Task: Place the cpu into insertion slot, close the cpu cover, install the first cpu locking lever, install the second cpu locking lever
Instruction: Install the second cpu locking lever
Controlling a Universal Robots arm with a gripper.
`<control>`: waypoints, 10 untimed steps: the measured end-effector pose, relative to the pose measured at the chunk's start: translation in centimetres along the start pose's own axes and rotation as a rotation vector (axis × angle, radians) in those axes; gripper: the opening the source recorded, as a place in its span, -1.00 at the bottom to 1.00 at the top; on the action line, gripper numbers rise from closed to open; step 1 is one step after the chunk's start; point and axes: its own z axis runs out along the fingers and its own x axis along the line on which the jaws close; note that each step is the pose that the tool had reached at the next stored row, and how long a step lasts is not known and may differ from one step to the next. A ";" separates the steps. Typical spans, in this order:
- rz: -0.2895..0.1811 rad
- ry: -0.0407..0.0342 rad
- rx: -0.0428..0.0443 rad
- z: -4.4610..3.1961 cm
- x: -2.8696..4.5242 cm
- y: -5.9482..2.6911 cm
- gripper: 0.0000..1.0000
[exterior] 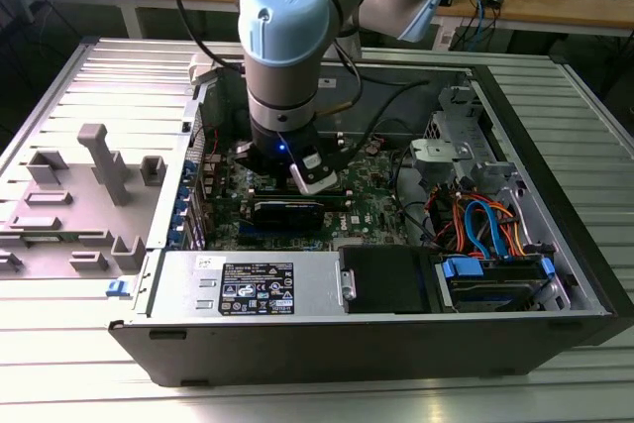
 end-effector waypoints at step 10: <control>0.000 0.0005 -0.0023 0.43 0.40 -0.11 -0.79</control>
